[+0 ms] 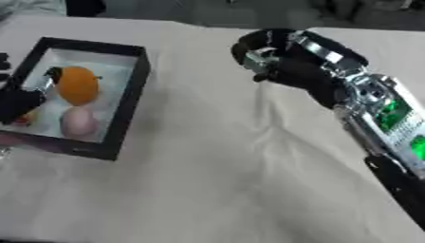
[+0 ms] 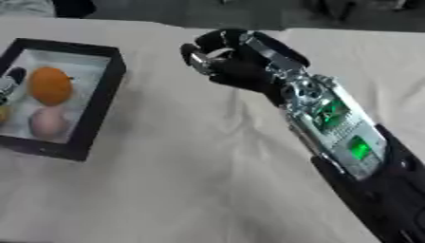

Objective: Pick up the objects with one hand, pass them to the other hand, and then place them into the box on the other side of the table.

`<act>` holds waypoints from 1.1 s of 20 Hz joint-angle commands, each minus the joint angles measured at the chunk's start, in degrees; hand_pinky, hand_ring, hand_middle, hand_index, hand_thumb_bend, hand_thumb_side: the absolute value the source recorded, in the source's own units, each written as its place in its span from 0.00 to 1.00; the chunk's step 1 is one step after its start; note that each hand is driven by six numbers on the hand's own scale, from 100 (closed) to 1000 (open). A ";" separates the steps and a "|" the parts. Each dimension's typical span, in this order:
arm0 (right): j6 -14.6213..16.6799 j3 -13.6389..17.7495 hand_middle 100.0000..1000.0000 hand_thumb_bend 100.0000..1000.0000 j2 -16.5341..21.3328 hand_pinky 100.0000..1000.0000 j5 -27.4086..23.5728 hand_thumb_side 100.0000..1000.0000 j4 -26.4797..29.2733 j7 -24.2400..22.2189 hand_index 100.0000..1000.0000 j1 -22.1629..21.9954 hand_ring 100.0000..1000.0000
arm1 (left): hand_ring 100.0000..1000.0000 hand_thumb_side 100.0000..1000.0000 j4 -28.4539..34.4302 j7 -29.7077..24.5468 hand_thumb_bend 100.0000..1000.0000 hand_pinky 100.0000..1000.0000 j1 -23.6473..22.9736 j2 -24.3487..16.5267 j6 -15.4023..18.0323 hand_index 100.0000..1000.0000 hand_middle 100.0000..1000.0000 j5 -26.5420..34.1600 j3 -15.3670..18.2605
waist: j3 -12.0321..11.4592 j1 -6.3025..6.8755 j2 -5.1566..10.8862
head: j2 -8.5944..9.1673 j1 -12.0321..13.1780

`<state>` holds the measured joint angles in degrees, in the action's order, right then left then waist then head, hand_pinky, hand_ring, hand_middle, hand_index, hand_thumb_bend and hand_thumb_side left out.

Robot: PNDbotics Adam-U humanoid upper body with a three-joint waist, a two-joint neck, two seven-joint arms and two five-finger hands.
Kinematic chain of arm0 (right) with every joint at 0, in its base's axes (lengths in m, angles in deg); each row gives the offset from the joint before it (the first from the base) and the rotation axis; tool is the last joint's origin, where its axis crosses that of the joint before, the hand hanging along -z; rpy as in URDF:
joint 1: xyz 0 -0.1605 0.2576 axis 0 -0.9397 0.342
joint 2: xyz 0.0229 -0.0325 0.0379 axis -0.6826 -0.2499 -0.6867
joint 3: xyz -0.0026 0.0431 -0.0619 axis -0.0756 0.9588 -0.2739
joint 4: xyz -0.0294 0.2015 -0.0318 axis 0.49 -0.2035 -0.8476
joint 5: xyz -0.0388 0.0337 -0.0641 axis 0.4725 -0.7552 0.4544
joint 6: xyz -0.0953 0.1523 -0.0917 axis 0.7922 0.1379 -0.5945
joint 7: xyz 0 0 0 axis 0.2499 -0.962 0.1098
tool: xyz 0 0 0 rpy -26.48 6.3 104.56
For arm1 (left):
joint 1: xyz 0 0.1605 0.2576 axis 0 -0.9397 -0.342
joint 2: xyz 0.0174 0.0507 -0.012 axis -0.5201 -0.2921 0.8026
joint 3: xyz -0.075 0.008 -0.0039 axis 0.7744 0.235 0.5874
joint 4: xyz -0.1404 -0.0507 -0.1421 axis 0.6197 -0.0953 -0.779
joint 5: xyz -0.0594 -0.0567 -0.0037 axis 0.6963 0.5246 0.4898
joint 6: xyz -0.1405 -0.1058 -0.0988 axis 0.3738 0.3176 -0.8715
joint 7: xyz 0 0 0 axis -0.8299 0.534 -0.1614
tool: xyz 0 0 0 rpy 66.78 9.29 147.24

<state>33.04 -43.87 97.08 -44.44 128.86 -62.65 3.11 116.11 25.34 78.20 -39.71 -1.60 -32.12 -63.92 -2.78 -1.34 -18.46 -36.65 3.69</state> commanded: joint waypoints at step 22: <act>16.58 14.63 0.86 0.18 0.08 0.80 0.48 0.35 -6.42 25.41 0.84 -4.86 0.94 | 0.77 0.61 7.46 6.81 0.36 0.68 -0.22 2.66 26.09 0.80 0.78 23.68 1.63 | 0.70 1.33 1.07 | 1.52 -6.81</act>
<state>48.72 -30.44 96.76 -43.64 122.46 -38.27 -2.44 122.88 31.85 77.72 -36.20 24.13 -8.91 -63.15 -2.10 -0.86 -18.46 -36.04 -2.85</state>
